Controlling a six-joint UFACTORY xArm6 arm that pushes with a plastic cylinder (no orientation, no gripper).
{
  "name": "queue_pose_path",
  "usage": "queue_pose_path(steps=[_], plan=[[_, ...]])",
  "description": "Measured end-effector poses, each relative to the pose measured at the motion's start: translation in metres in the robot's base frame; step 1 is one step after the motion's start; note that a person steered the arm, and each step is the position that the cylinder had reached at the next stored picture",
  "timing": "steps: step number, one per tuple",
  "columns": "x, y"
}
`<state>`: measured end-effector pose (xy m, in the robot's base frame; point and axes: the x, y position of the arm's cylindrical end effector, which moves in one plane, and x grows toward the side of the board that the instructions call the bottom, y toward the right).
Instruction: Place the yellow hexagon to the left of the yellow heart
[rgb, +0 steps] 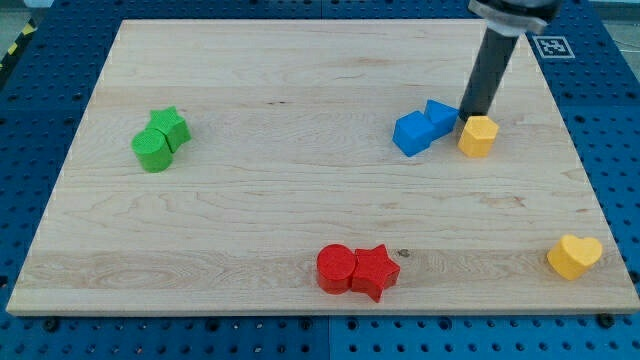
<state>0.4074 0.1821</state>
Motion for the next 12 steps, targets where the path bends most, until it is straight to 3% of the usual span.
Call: queue_pose_path(steps=[1,2,4,6,9,12], plan=[[0.068,0.007],[0.097,0.007],[0.096,-0.003],[0.154,-0.003],[0.169,-0.068],[0.192,-0.016]])
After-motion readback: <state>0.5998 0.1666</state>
